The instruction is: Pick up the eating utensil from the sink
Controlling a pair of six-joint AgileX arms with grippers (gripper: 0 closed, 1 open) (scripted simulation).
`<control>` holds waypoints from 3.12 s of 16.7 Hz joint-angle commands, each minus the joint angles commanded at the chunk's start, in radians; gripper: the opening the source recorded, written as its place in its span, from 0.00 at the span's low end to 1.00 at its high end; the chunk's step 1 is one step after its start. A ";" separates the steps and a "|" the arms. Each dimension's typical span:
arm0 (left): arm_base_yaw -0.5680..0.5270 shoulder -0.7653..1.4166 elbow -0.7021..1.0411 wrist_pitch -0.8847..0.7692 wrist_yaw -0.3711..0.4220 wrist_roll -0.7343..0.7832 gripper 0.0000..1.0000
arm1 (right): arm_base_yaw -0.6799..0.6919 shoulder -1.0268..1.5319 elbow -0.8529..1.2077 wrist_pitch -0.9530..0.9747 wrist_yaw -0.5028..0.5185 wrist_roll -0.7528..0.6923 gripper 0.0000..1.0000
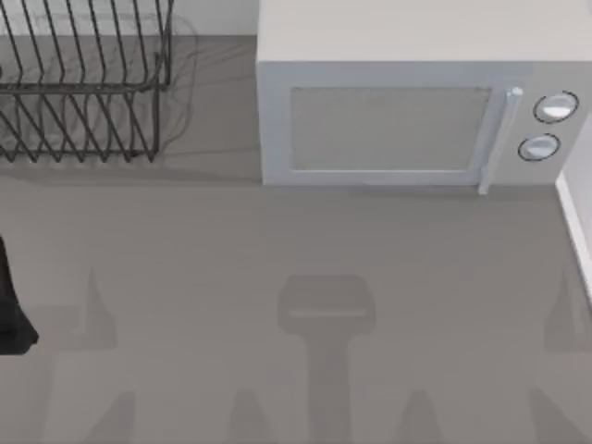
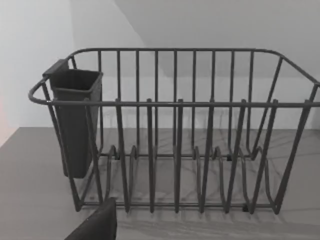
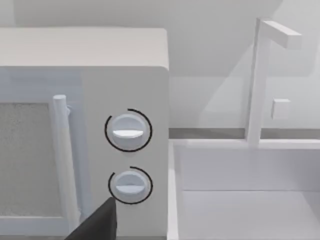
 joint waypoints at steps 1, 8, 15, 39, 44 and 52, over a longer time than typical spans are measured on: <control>0.000 0.000 0.000 0.000 0.000 0.000 1.00 | 0.000 0.000 0.000 0.000 0.000 0.000 1.00; 0.000 0.000 0.000 0.000 0.000 0.000 1.00 | -0.013 0.098 0.080 -0.050 0.000 -0.013 1.00; 0.000 0.000 0.000 0.000 0.000 0.000 1.00 | -0.079 0.585 0.482 -0.297 0.000 -0.078 1.00; 0.000 0.000 0.000 0.000 0.000 0.000 1.00 | -0.326 2.315 1.932 -1.187 0.004 -0.305 1.00; 0.000 0.000 0.000 0.000 0.000 0.000 1.00 | -0.320 2.315 1.927 -1.182 0.004 -0.304 1.00; 0.000 0.000 0.000 0.000 0.000 0.000 1.00 | -0.323 2.475 1.775 -0.852 0.006 -0.302 1.00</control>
